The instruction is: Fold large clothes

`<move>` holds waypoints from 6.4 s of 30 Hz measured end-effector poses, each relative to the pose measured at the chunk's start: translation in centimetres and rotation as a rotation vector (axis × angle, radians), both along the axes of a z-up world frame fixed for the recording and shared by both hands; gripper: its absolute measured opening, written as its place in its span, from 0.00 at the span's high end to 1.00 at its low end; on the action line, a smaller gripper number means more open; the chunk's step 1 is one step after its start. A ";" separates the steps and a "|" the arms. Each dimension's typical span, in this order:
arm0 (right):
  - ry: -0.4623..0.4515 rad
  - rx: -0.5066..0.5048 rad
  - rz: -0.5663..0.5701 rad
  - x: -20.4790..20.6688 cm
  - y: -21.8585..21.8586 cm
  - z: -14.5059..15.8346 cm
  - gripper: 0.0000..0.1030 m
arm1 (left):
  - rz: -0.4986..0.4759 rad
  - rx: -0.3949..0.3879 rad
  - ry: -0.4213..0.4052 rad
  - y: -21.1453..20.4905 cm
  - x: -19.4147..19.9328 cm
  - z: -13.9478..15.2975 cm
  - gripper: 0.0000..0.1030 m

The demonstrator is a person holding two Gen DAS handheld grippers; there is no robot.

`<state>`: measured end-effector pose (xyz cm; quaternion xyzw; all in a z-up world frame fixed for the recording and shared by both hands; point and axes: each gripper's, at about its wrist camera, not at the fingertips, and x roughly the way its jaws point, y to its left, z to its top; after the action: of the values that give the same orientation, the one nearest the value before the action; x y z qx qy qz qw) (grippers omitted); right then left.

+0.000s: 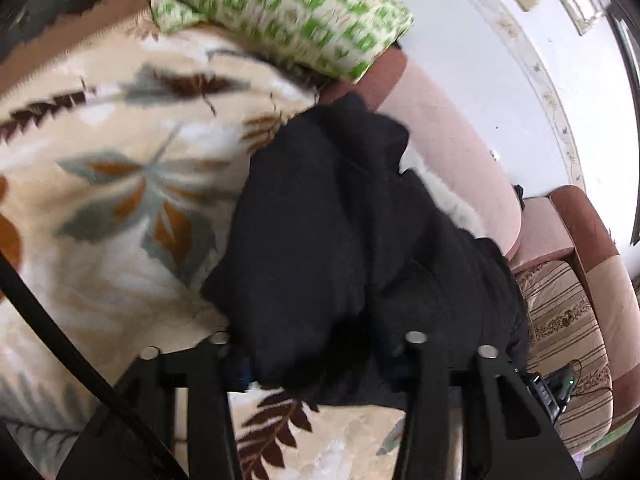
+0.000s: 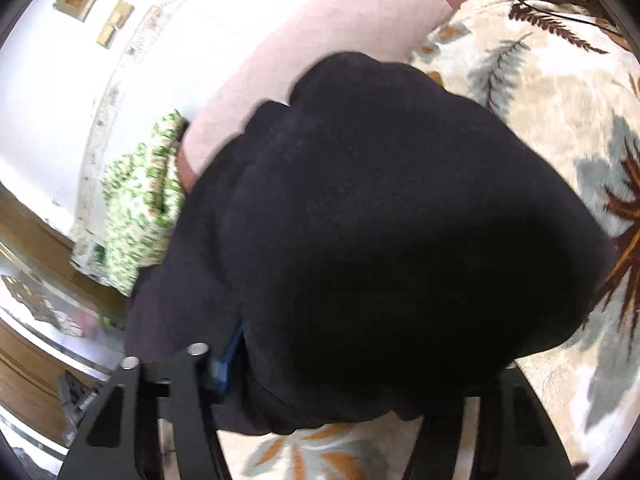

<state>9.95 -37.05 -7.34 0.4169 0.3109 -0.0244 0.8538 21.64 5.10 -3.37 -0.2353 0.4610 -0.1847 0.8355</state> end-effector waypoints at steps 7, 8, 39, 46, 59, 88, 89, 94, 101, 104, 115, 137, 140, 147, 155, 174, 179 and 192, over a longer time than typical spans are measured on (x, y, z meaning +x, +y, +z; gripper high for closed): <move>-0.052 0.003 0.065 -3.3 0.9 3.2 0.43 | 0.006 0.061 -0.035 1.9 -3.0 2.9 0.69; -0.036 0.008 0.071 -3.8 0.9 2.9 0.41 | 0.001 0.059 -0.014 2.3 -3.3 2.4 0.69; 0.138 -0.023 -0.247 -10.1 -6.1 1.7 0.17 | 0.294 0.478 -0.510 3.0 -12.5 10.6 0.06; -0.017 -0.355 -0.148 -8.6 0.3 7.3 0.25 | 0.234 0.511 -0.479 0.4 -12.4 9.5 0.06; 0.140 -0.627 -0.183 -4.7 3.9 5.2 0.39 | 0.167 0.597 -0.483 -2.4 -12.8 7.7 0.06; 0.058 -0.736 -0.095 -14.9 13.0 6.8 0.18 | -0.025 0.587 -0.490 -6.9 -22.9 5.6 0.06; 0.058 -0.750 -0.092 -14.7 13.3 6.6 0.18 | -0.023 0.588 -0.485 -6.8 -22.8 5.5 0.06; 0.090 -0.771 -0.075 -13.7 13.9 5.3 0.18 | -0.025 0.579 -0.455 -6.5 -22.1 4.9 0.06; 0.122 -0.774 -0.046 -13.1 14.2 4.3 0.18 | -0.036 0.570 -0.407 -6.3 -21.1 4.1 0.06; 0.121 -0.783 -0.036 -13.0 14.7 4.2 0.18 | -0.045 0.568 -0.396 -6.4 -21.0 3.9 0.06; 0.125 -0.820 -0.003 -12.8 15.8 3.9 0.17 | -0.060 0.565 -0.356 -6.5 -20.6 3.2 0.06; 0.158 -0.874 0.022 -12.4 16.8 3.2 0.16 | -0.077 0.551 -0.329 -6.7 -20.4 2.8 0.06; 0.157 -0.888 0.025 -12.4 17.1 3.2 0.16 | -0.077 0.550 -0.329 -6.7 -20.4 2.8 0.06; 0.152 -0.938 0.030 -12.4 17.9 3.2 0.15 | -0.077 0.551 -0.328 -6.7 -20.4 2.8 0.06; 0.153 -0.945 0.036 -12.3 18.2 3.2 0.14 | -0.080 0.547 -0.327 -6.7 -20.4 2.8 0.06; 0.149 -0.935 0.030 -12.4 18.3 3.2 0.14 | -0.091 0.534 -0.307 -6.4 -20.2 2.2 0.06; 0.149 -0.935 0.032 -12.4 18.2 3.2 0.14 | -0.092 0.533 -0.309 -6.4 -20.2 2.3 0.06; 0.143 -0.918 0.022 -12.4 17.6 3.3 0.14 | -0.092 0.535 -0.305 -6.4 -20.1 2.2 0.06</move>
<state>-2.48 -19.40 -4.08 -0.0101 0.3305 -0.1789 0.9266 1.53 -1.29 -1.19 0.0445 0.3726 -0.1277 0.9181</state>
